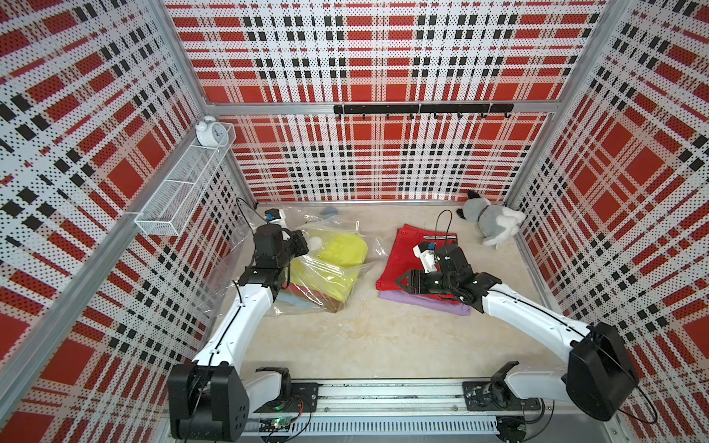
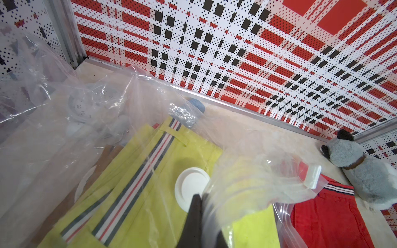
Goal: Take the trousers out of the vacuum bag
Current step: Place the trousers at the center of the board.
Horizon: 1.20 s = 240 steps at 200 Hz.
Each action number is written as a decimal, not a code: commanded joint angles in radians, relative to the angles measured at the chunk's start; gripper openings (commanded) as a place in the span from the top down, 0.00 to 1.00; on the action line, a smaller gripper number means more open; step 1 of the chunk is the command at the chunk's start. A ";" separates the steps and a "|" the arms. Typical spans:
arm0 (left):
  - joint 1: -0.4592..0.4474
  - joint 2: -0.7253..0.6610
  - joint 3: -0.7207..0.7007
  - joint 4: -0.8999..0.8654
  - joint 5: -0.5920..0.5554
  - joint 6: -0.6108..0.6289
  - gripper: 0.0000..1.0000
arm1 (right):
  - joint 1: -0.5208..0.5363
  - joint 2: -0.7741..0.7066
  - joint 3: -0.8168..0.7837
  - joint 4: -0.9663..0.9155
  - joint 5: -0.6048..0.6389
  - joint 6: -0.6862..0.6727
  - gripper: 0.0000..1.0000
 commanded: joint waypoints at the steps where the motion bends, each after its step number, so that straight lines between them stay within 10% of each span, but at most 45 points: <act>1: 0.015 0.007 0.036 -0.002 -0.019 0.015 1.00 | -0.013 0.048 0.037 -0.086 0.171 -0.018 0.38; 240: 0.014 0.009 0.050 -0.019 -0.026 0.027 1.00 | -0.279 0.322 0.094 -0.213 0.478 -0.032 0.33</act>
